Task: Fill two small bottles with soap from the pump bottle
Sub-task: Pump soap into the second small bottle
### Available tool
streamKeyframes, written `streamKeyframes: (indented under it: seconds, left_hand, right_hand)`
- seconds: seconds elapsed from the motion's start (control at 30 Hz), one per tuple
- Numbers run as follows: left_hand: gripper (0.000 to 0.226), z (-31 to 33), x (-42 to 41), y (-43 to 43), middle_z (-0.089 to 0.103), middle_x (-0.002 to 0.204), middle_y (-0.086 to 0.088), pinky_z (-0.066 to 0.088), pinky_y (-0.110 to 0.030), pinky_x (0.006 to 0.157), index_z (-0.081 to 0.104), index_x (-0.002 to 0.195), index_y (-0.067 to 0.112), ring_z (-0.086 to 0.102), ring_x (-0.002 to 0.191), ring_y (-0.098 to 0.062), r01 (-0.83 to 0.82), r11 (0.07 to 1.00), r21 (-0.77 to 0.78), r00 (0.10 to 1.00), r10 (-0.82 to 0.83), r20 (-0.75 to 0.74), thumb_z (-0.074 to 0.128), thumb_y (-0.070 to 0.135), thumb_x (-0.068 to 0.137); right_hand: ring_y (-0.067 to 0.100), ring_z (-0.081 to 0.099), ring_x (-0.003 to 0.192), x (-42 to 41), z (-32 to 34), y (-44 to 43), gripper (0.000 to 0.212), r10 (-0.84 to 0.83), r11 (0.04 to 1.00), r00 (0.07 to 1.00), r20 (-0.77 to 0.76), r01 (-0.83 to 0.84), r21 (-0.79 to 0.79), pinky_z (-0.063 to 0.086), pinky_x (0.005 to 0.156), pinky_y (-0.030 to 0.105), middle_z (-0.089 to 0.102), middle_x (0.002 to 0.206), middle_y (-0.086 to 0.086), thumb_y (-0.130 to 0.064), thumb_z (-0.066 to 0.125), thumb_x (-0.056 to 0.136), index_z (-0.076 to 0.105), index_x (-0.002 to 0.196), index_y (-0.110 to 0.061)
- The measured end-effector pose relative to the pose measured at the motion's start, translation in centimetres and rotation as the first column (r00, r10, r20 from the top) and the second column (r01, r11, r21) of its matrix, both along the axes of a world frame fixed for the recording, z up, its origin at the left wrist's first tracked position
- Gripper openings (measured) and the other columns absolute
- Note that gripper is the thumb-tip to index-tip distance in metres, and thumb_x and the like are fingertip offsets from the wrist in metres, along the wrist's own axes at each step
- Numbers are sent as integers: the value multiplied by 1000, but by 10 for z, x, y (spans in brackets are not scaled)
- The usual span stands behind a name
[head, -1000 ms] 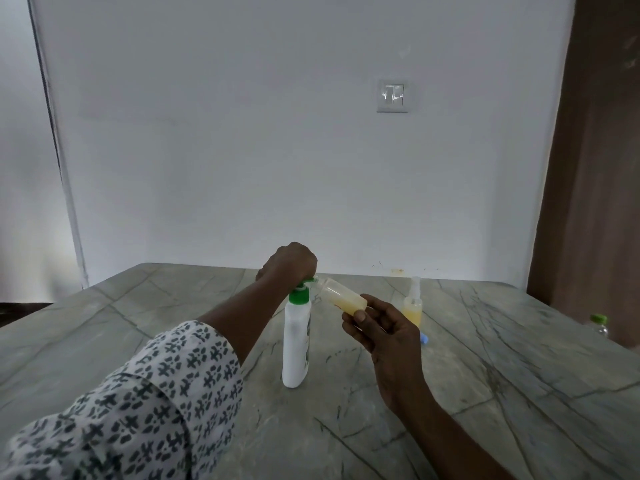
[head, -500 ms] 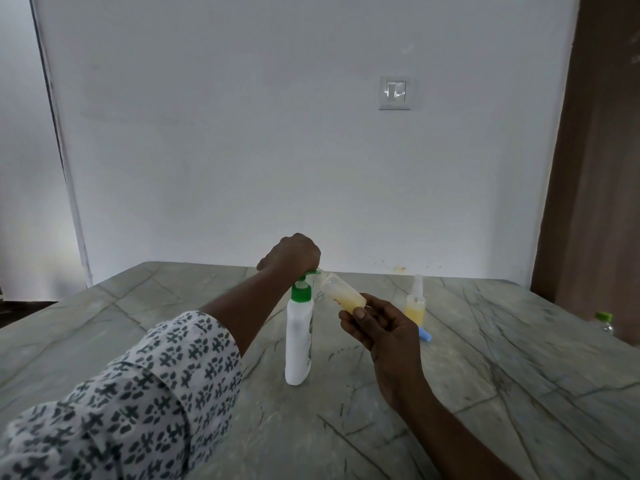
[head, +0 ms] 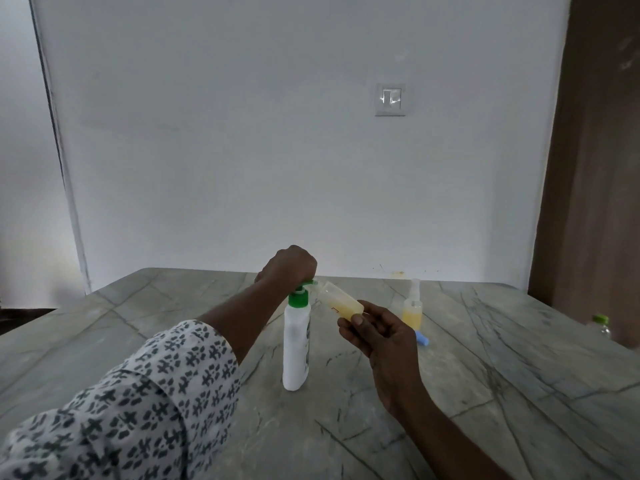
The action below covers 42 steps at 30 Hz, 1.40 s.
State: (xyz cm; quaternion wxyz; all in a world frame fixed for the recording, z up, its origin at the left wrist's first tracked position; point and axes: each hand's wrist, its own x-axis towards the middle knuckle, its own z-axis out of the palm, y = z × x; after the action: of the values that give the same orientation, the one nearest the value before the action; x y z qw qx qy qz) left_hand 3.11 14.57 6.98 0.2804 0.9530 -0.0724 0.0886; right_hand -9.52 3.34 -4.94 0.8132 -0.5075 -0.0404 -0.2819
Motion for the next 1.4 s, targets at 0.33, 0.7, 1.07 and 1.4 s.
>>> streamKeyframes:
  seconds: [0.33,0.7,1.07,1.4]
  left_hand:
    - [16,8,4,-1,62,89,-8,52,-42,88,56,81,8,64,88,-30,8,1000,7,1000,-8,24,43,16,76]
    - [7,-6,6,-2,54,87,-8,48,-47,94,47,72,14,58,91,-30,-43,998,-41,999,43,9,40,13,74]
    - [8,6,4,-1,59,87,-10,50,-39,85,49,71,12,59,82,-28,-5,1000,-12,1000,5,-9,41,14,72]
    - [20,4,5,-1,65,105,-14,53,-47,87,60,84,4,63,89,-34,26,1000,-2,1000,-26,6,41,10,81]
  right_hand:
    - [29,75,86,0,3,4,20,52,999,999,6,-52,9,60,70,28,77,91,11,0,59,91,65,106,-13]
    - [29,74,85,0,-1,0,21,5,1000,1000,-25,-6,-28,60,69,28,77,91,12,0,58,92,66,109,-11]
    - [30,74,85,1,-1,3,20,29,999,999,-15,-29,-24,60,68,27,76,94,13,-2,60,91,66,108,-12]
    - [30,74,85,1,-1,2,20,45,999,999,-7,-45,-22,61,70,30,75,94,17,-1,60,91,66,109,-8]
